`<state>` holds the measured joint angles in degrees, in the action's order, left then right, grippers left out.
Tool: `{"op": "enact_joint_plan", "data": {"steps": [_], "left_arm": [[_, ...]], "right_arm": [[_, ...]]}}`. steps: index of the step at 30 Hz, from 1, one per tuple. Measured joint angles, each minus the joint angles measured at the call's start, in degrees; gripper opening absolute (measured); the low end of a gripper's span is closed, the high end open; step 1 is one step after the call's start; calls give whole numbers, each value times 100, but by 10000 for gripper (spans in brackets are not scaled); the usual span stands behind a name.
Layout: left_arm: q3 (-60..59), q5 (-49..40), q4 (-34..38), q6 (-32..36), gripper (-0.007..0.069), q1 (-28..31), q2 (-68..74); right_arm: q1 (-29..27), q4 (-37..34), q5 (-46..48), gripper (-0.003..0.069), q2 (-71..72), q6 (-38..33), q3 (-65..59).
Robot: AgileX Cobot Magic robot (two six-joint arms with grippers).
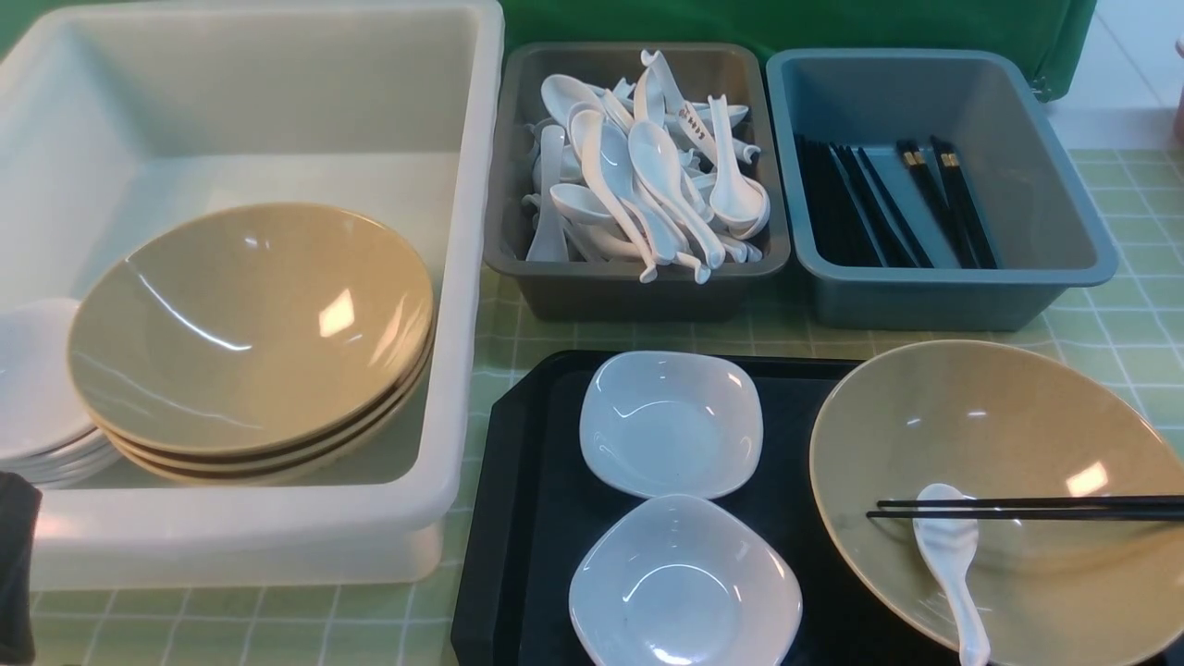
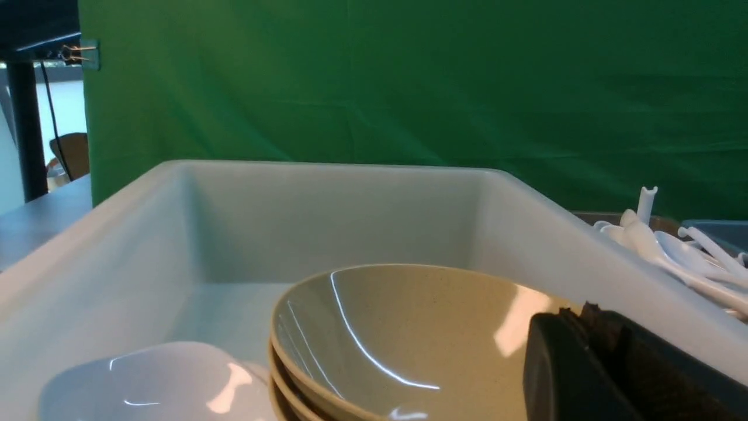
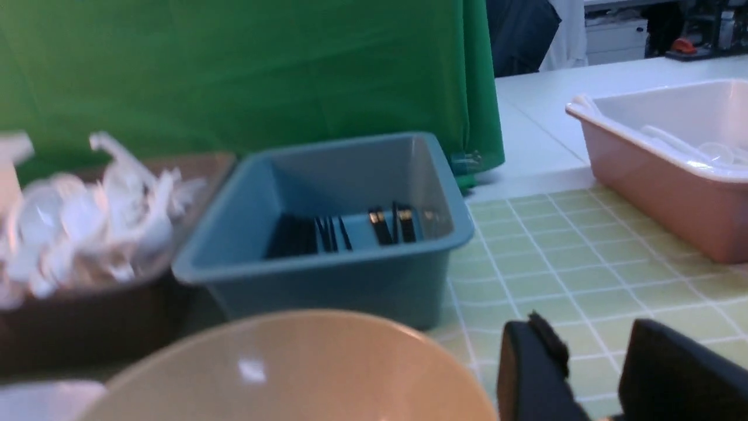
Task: On green table put chopsticks spoon bowls plates into blue grey white boxes.
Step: 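Move the grippers toward the tableware on the black tray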
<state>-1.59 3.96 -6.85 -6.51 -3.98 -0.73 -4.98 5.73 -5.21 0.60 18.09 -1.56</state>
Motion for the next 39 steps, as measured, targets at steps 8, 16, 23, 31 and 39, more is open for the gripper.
{"op": "enact_joint_plan", "data": {"steps": [8,16,23,31,39], "left_arm": [[0,2119,837,-1775,-1,0,0],[1239,1445,351,-3118,-1,0,182],[3634,-1978,-424,-3356,-1,0,1814],[4085,-3445,-956,-1684,-1,0,2752],[3609,-3565,292,-1234,-1,-288,2498]], "right_arm": [[0,-5,-1249,236,0,907,9],[0,-10,-239,236,-408,1139,1847],[0,-10,1887,236,-2190,158,3954],[0,-93,2907,236,-3977,-1052,4348],[0,-1343,4749,236,-5023,-3224,4834]]}}
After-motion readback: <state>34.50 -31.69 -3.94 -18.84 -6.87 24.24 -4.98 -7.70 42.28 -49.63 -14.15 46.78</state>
